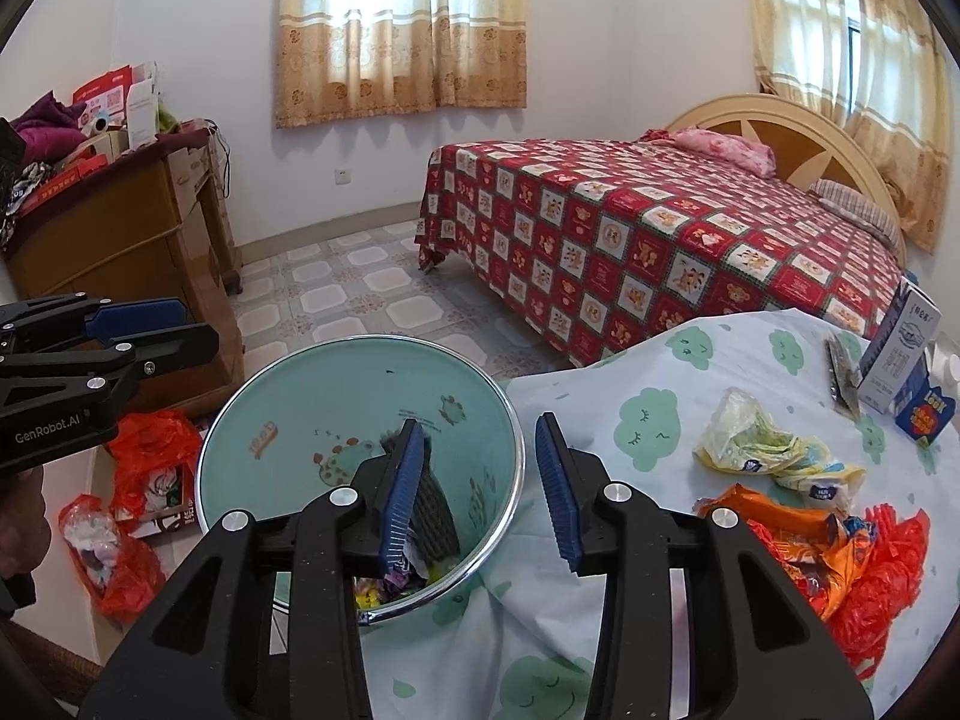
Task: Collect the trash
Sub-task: 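Open both grippers to drop the cloth and brush into the bucket, then move both grippers back toward the trash on the table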
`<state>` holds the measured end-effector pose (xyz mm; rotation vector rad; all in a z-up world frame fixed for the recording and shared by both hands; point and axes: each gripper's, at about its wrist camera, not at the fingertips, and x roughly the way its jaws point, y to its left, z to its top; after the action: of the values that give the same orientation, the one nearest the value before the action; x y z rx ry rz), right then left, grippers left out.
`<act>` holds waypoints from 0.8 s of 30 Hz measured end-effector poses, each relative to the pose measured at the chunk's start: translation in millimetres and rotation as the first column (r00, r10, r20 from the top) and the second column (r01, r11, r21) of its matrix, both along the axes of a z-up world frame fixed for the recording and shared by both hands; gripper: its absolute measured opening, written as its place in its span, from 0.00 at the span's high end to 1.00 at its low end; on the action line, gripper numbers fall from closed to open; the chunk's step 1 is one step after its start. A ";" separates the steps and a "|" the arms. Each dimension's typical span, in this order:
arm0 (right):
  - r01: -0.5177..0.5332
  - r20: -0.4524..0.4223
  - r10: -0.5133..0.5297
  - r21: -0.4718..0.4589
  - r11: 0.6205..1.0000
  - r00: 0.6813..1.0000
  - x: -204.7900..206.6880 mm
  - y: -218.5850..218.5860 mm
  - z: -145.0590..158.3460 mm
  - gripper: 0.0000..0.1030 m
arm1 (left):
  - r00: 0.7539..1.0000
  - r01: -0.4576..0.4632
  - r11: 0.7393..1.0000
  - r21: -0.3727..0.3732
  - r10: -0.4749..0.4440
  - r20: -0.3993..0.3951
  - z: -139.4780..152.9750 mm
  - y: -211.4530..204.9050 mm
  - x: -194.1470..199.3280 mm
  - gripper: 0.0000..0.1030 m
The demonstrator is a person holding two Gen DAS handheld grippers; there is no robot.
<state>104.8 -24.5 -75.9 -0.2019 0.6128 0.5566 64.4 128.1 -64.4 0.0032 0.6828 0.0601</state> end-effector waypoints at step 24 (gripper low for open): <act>0.096 0.086 -0.098 0.033 0.995 0.991 -33.7 -62.7 35.0 0.50 | 1.000 0.016 1.000 0.011 -0.016 -0.013 -1.7 0.9 -3.1 0.43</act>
<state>71.1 -87.2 -40.9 -0.1680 0.5260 0.4600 61.4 128.9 -66.1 0.0202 0.6952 0.0485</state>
